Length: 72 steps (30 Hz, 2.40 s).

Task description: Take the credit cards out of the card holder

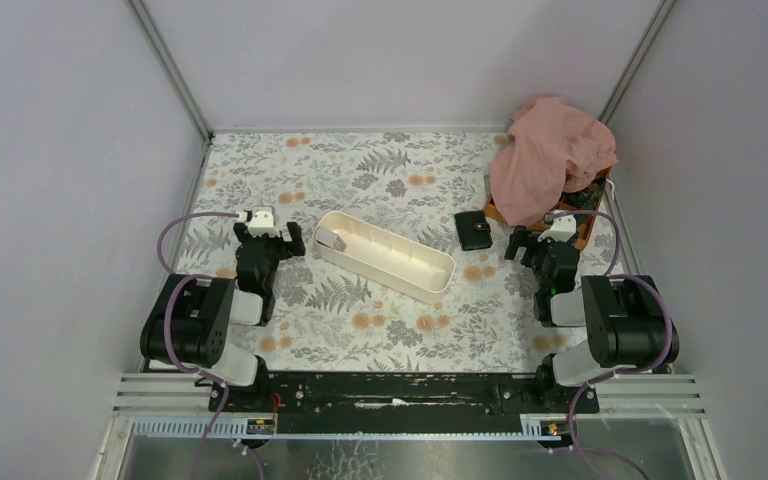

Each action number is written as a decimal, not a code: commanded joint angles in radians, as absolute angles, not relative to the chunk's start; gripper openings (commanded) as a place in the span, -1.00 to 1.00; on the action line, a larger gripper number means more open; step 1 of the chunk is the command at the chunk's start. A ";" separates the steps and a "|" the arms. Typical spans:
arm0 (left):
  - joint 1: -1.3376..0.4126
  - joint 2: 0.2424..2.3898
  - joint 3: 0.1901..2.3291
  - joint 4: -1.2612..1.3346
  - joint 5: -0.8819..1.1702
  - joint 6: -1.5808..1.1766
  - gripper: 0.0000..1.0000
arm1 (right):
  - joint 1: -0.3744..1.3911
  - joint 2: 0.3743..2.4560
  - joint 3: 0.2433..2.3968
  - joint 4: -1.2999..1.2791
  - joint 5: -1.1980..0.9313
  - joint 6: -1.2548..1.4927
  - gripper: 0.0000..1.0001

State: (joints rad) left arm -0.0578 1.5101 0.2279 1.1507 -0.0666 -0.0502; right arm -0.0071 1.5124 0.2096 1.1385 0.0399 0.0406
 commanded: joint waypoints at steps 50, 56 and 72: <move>-0.696 1.128 0.695 0.249 -0.623 -0.375 1.00 | 0.249 0.800 0.605 0.120 0.555 0.326 0.98; -0.696 1.072 0.632 0.273 -0.543 -0.454 1.00 | 0.207 0.777 0.642 0.056 0.179 0.305 0.99; -0.694 0.977 0.525 0.357 -0.595 -0.466 0.85 | 0.514 1.438 1.151 -0.212 -0.156 -0.047 0.73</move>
